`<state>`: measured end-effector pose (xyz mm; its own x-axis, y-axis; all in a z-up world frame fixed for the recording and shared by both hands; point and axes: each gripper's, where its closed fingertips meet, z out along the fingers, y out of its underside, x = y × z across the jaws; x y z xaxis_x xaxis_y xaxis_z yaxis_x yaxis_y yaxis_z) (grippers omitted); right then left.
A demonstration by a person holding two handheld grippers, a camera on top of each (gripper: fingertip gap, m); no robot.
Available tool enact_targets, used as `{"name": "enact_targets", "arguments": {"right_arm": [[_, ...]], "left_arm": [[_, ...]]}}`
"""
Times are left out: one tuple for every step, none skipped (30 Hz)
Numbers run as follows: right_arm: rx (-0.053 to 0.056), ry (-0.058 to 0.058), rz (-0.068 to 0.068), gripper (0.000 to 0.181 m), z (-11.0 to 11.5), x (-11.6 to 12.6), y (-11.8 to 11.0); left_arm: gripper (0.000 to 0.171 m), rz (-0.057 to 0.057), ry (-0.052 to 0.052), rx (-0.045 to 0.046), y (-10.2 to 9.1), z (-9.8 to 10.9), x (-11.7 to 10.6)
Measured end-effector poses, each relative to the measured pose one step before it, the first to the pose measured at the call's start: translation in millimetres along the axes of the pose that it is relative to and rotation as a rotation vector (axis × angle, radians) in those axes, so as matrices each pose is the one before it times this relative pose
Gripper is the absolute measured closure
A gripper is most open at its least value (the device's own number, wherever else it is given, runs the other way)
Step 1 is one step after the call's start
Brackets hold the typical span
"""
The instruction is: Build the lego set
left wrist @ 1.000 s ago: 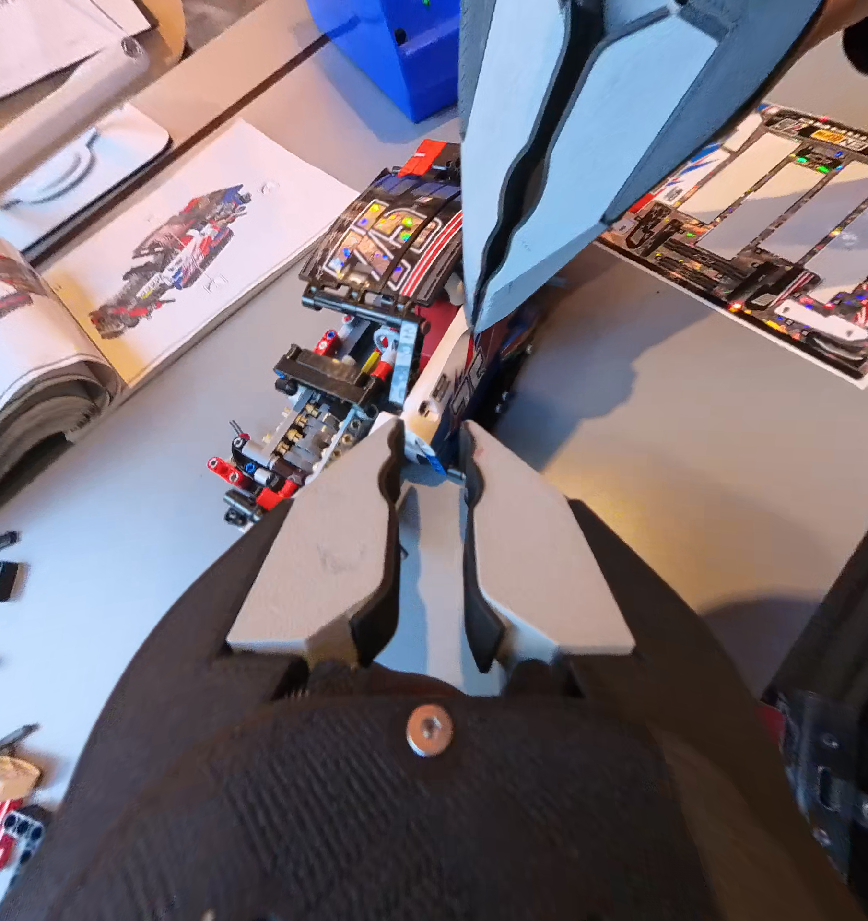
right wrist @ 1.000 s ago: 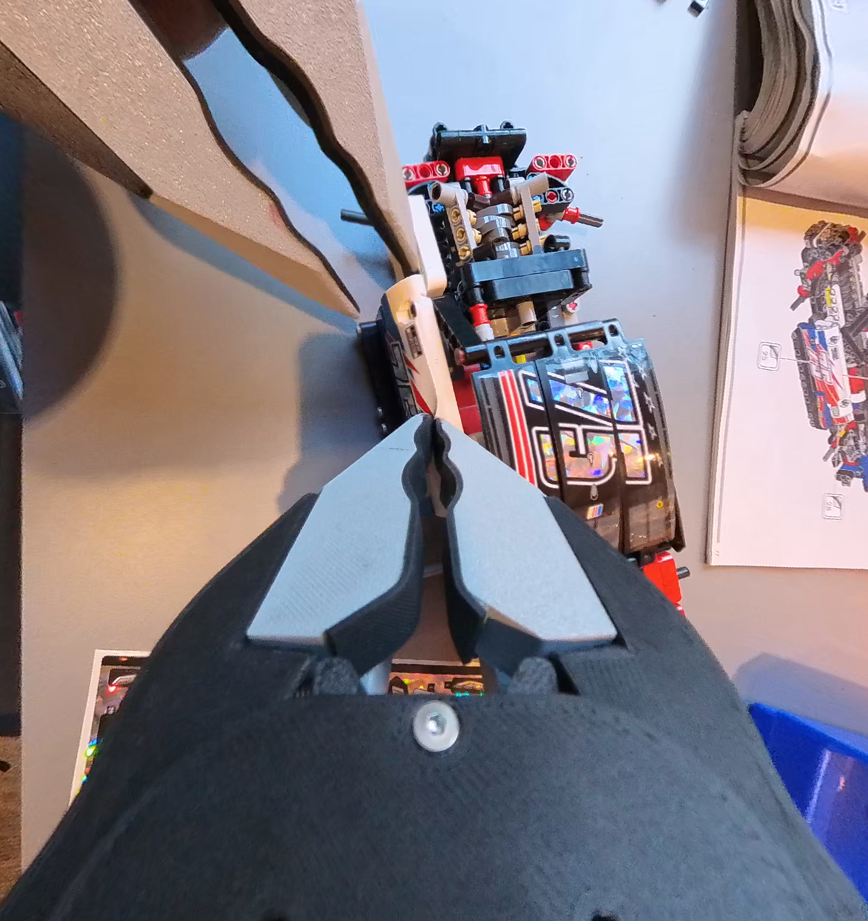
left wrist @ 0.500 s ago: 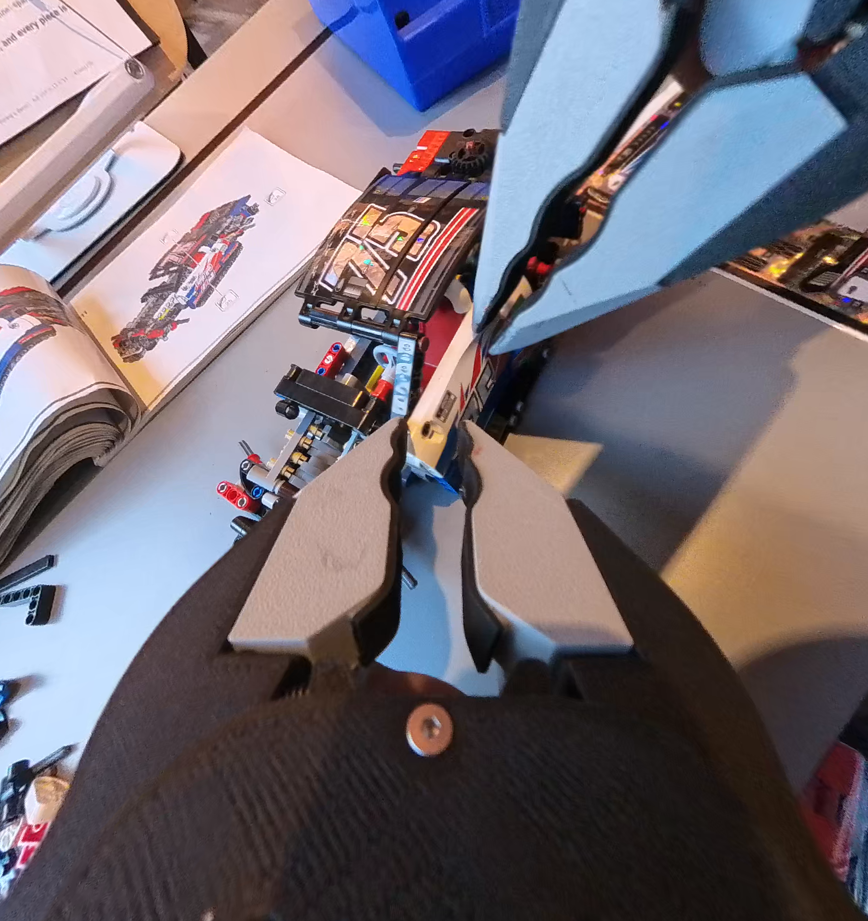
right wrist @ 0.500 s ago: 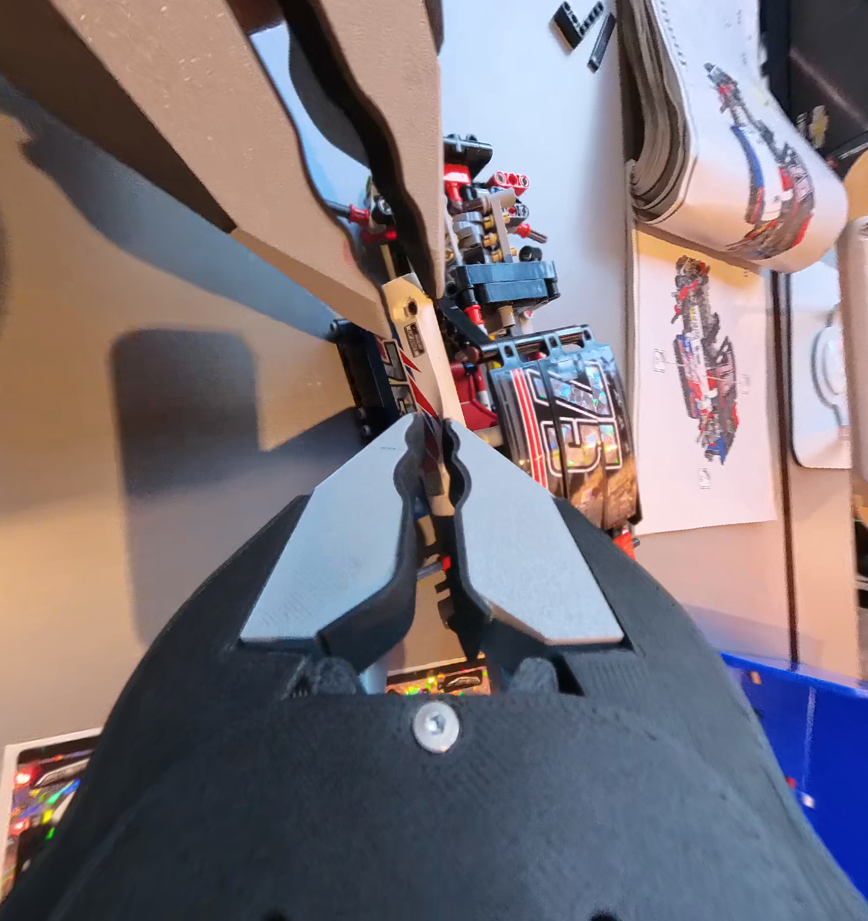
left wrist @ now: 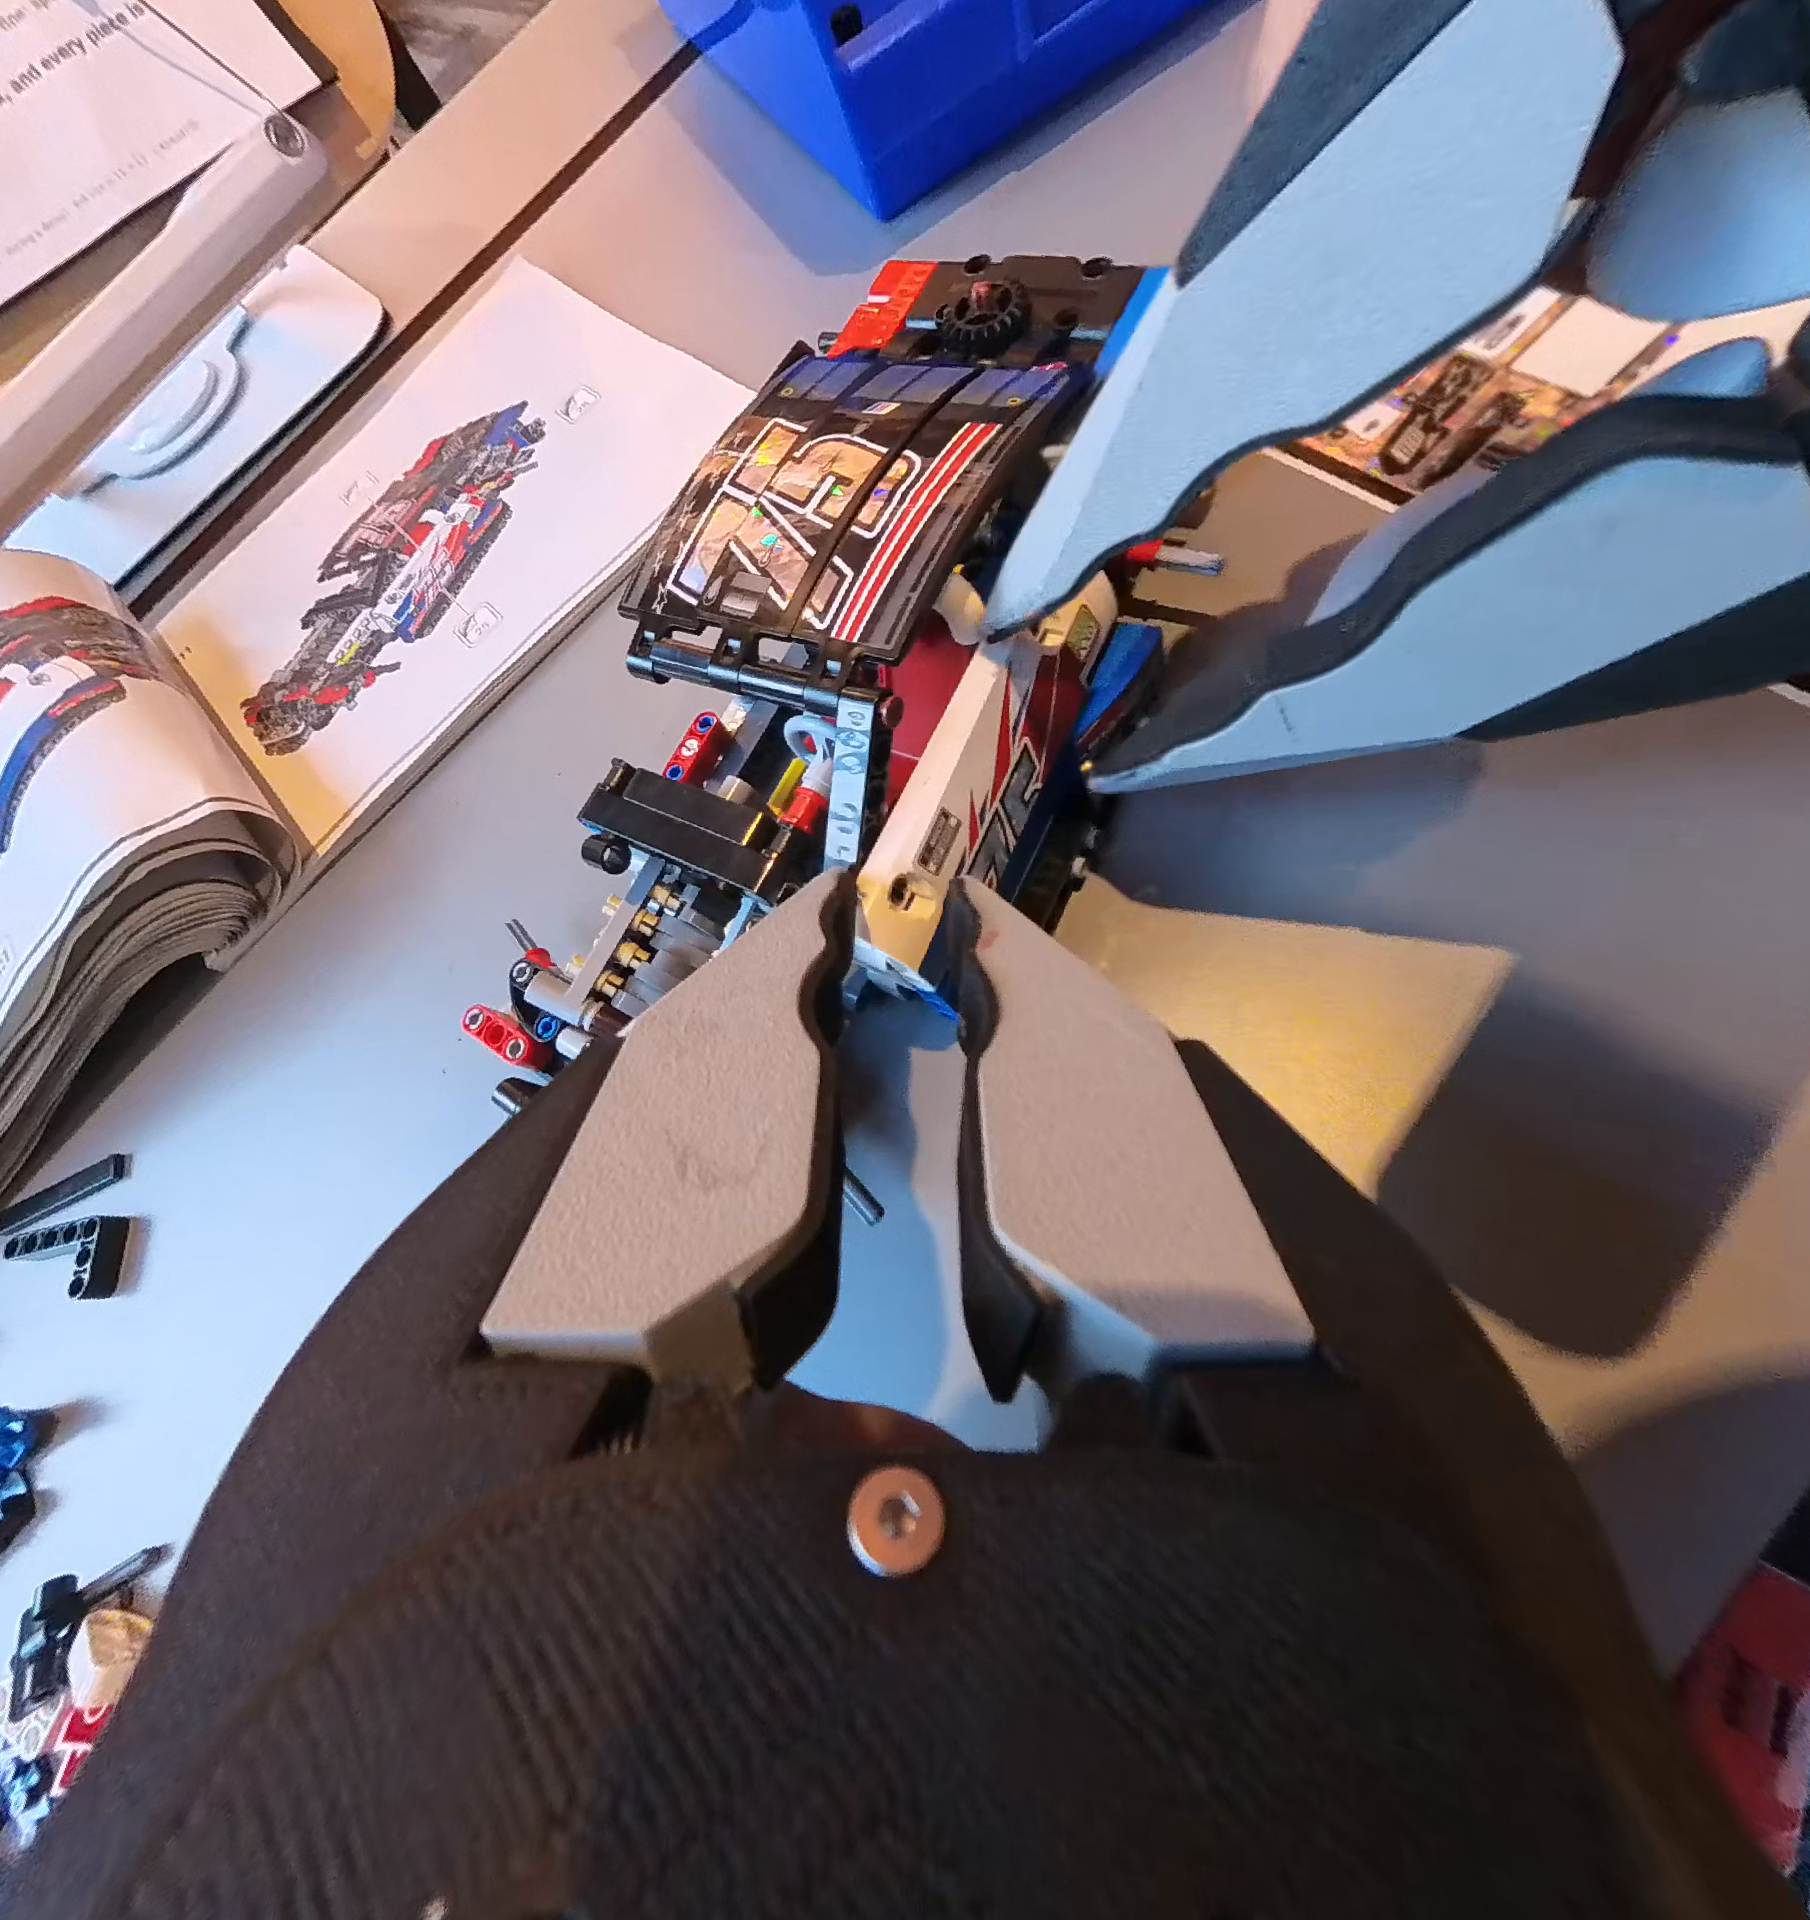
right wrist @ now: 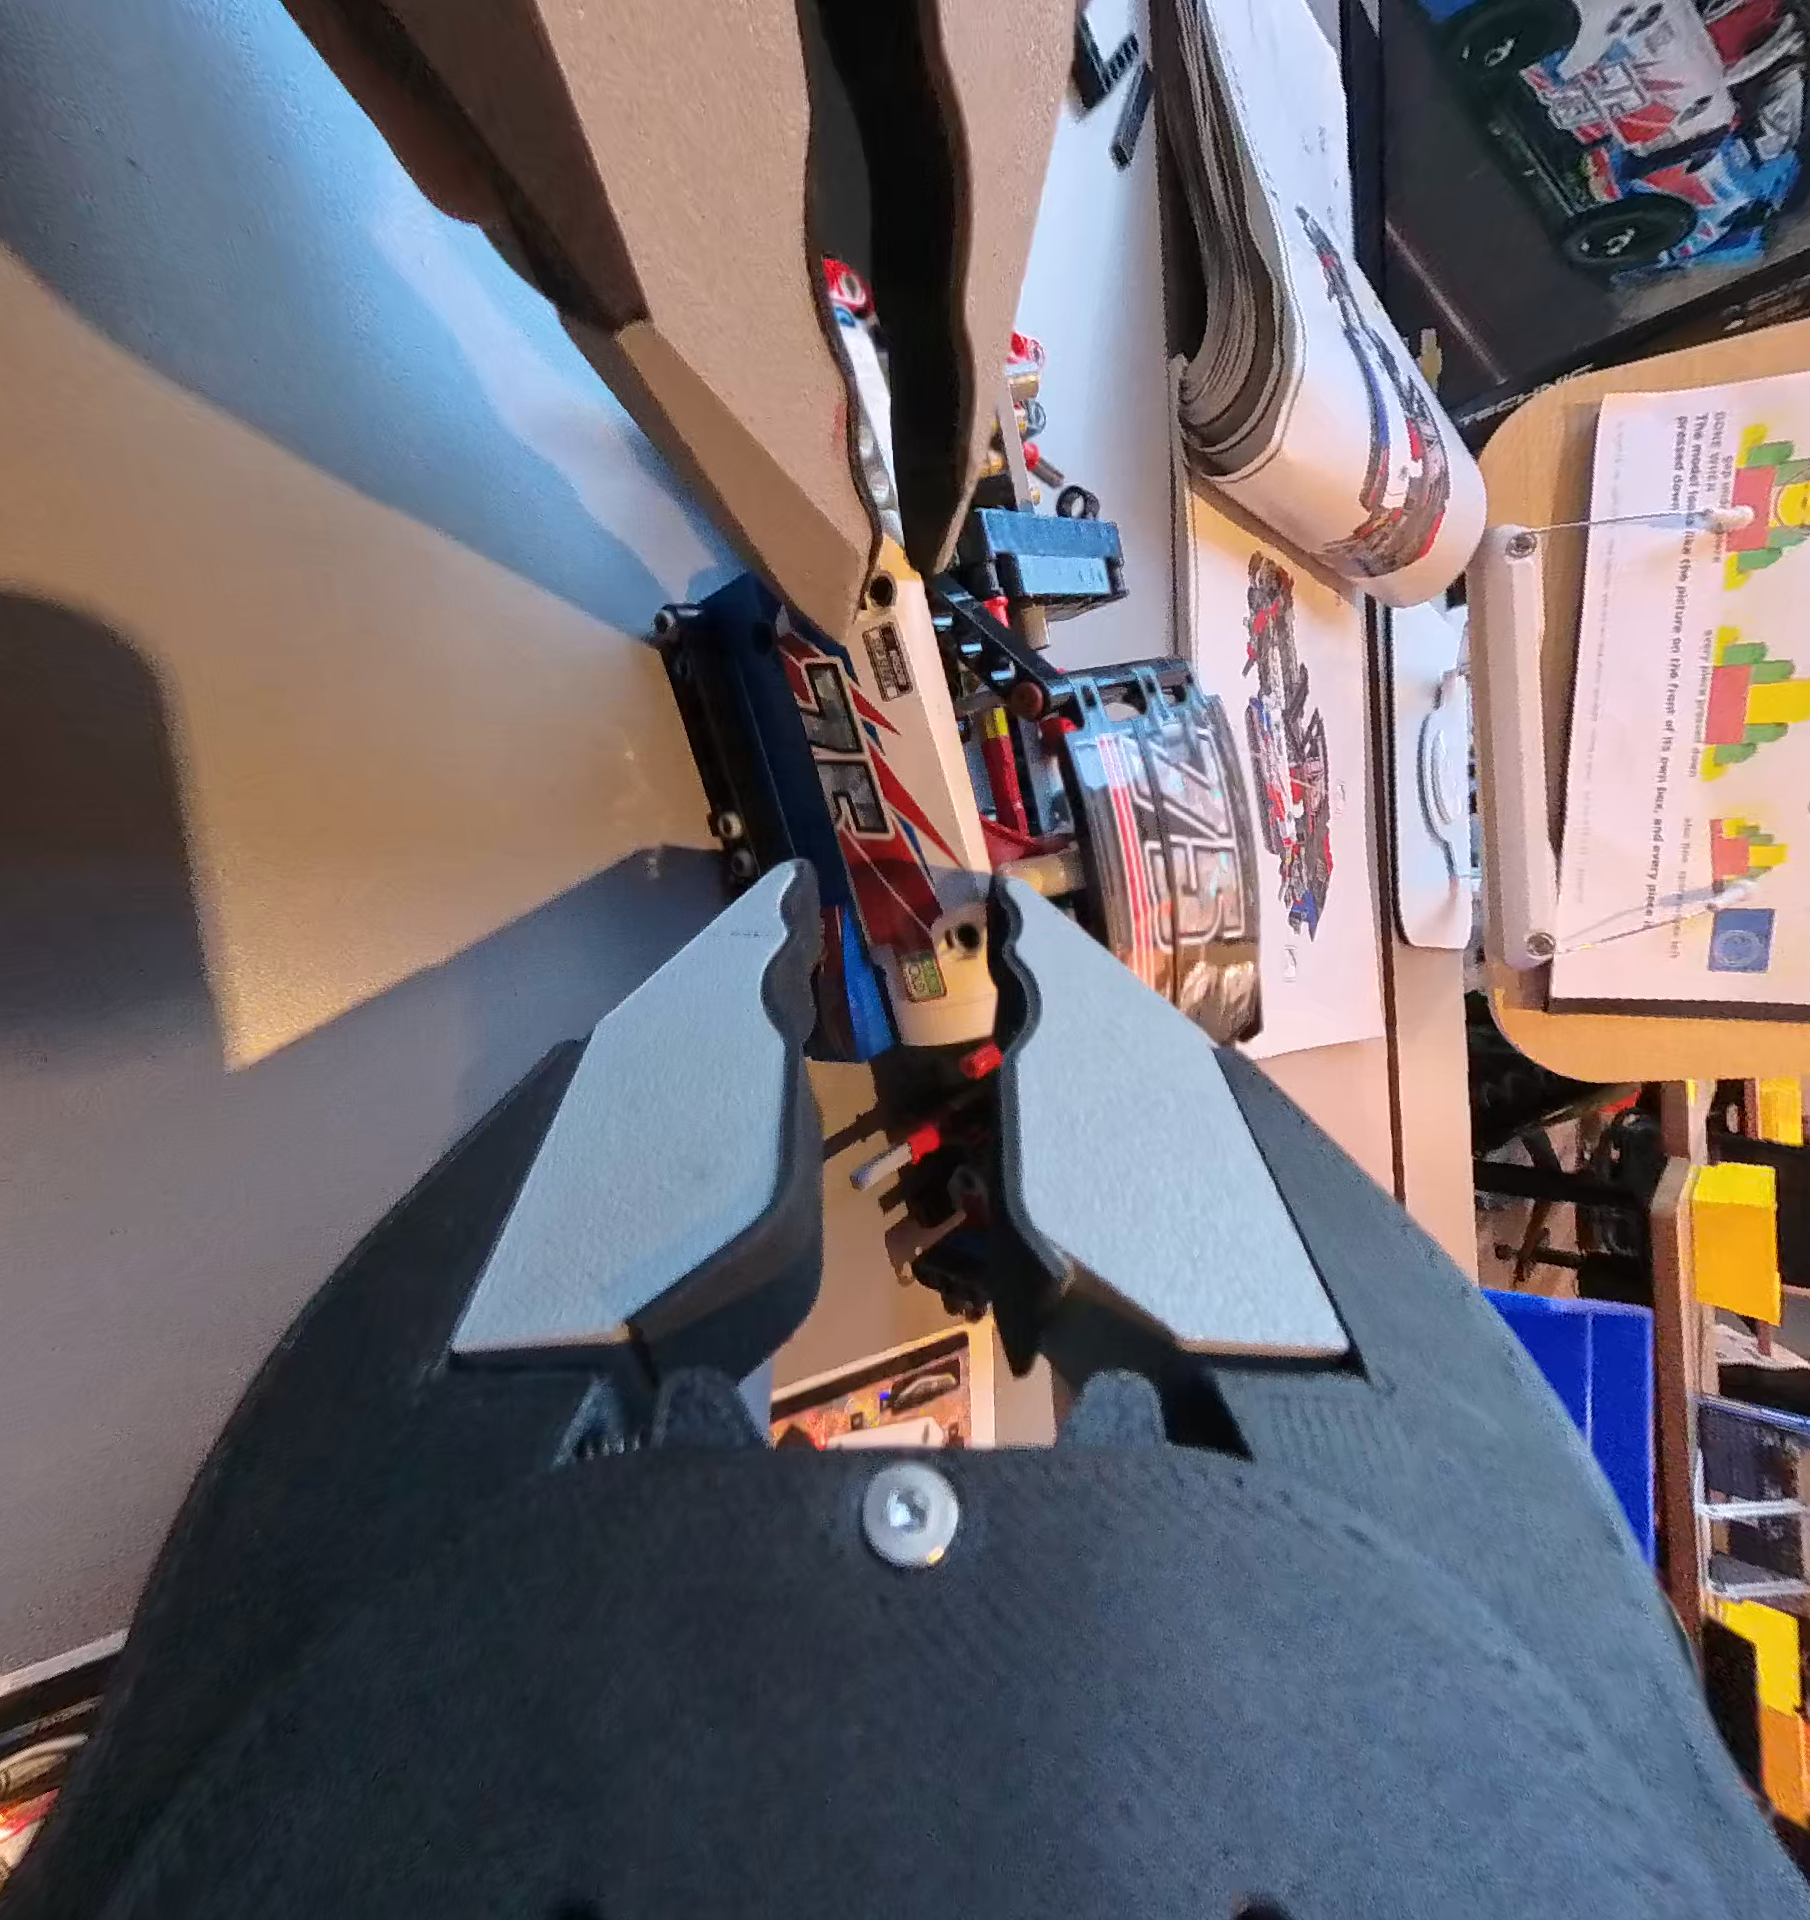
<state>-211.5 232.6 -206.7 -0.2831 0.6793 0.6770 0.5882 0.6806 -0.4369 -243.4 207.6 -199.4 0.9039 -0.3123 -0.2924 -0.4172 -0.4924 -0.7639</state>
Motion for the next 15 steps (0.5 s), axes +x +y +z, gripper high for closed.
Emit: {"name": "enact_targets", "arguments": {"right_arm": [[-0.0039,0.0087,0.006,0.15,-0.97,1.0,1.8],[0.0051,0.0087,0.0189,0.148,-2.19,1.9,1.0],[0.0143,0.0057,0.0298,0.148,-3.68,2.46,0.47],[0.0219,0.0065,0.0381,0.149,-4.81,3.17,-0.14],[0.0268,0.0076,0.0427,0.151,-5.7,3.51,-0.25],[0.0289,0.0031,0.0452,0.154,-5.72,2.57,-0.21],[0.0284,-0.0044,0.0477,0.158,-4.96,1.14,0.03],[0.0233,-0.0107,0.0491,0.161,-3.63,-0.38,0.74],[0.0121,-0.0148,0.0452,0.163,-1.84,-1.67,2.1],[-0.0027,-0.0162,0.035,0.165,-0.26,-2.33,3.8],[-0.0124,-0.0126,0.0225,0.165,1.0,-2.34,4.59],[-0.0113,-0.0113,0.0095,0.166,1.45,-2.79,3.73],[-0.0052,-0.0103,0.0006,0.169,1.62,-3.23,1.82],[-0.0001,-0.0107,-0.0019,0.172,1.92,-3.64,0.15],[-0.0001,-0.0133,-0.0024,0.175,2.42,-3.91,-0.6]], "left_arm": [[0.156,-0.0027,0.0026,-0.00047,-0.01,-0.09,0.53],[0.156,-0.0032,0.0026,0.00085,-0.1,-0.09,0.5],[0.155,-0.0029,0.0025,0.00134,-0.08,-0.15,0.4],[0.154,-0.0021,0.0026,0.00156,-0.12,-0.13,0.37],[0.154,0.0003,0.0009,0.0017,-0.12,-0.26,0.2],[0.154,0.0028,-0.0024,0.0025,-0.22,-0.28,-0.31],[0.154,0.0025,-0.0018,0.00276,-0.29,-0.4,-0.2],[0.154,0.0027,0.0021,0.00473,-0.6,-0.4,0.33],[0.154,0.0054,0.0039,0.01302,-1.99,-1.0,0.87],[0.154,0.0084,0.0013,0.01935,-3.07,-1.82,0.74],[0.154,0.0091,-0.0025,0.01709,-2.99,-1.93,0.2],[0.155,0.009,0.0012,0.0146,-2.62,-1.81,0.69],[0.155,0.0062,0.0083,0.0097,-1.83,-1.17,1.47],[0.156,0.0044,0.0157,0.00659,-1.42,-0.79,2.65],[0.157,0.0045,0.018,0.00559,-1.01,-0.56,3.07]]}}
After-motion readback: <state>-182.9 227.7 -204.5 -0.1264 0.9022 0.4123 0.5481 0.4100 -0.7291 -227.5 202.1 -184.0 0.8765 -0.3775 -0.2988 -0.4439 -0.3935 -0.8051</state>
